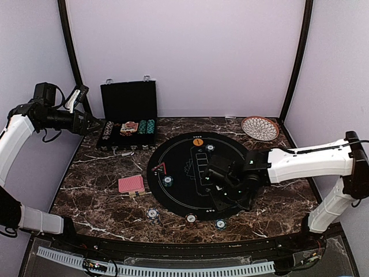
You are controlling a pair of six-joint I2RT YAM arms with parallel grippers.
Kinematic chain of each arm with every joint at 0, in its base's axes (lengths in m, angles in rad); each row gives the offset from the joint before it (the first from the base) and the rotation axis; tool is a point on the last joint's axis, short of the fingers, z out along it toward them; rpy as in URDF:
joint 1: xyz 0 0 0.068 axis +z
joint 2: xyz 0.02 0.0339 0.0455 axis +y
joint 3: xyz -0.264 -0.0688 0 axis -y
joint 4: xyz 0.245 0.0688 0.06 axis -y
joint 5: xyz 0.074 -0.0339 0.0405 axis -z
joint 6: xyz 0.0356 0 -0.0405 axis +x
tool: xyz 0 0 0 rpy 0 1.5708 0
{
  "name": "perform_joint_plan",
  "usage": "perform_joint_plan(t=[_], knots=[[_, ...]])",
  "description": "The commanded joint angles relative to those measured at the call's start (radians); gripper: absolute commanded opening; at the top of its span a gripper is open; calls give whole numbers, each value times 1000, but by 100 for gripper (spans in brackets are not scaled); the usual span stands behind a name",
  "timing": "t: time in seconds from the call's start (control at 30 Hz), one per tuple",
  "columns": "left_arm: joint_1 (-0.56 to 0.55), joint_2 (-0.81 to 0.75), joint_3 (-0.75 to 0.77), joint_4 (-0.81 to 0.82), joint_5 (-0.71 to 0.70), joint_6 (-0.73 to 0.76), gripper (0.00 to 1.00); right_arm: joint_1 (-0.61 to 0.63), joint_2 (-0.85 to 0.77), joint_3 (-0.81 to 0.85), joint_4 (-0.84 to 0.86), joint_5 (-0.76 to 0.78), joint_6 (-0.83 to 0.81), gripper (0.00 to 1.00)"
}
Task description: Distribute texas hold em gaming equipment
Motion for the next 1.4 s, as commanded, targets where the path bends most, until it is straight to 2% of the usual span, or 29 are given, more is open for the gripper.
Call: perform_joint_plan(t=[0.0, 0.17, 0.37, 0.83, 0.9, 1.07, 1.13, 1.37], knots=[[3, -21, 24, -21, 16, 10, 99, -82, -72, 14, -55, 47, -41, 16], [3, -22, 19, -22, 21, 9, 99, -230, -106, -68, -27, 70, -98, 16], [1, -27, 25, -28, 20, 12, 99, -368, -85, -168, 86, 59, -153, 15], [3, -26, 24, -29, 18, 16, 99, -451, 19, -260, 251, 22, -171, 17], [4, -25, 22, -27, 19, 14, 99, -453, 28, -264, 260, 15, -171, 21], [3, -22, 22, -27, 15, 15, 99, -454, 40, -269, 245, 31, -167, 45], [3, -22, 22, -27, 10, 16, 99, -454, 31, -261, 220, 51, -163, 51], [4, -22, 20, -24, 13, 18, 99, -442, -45, -168, 96, 132, -162, 58]])
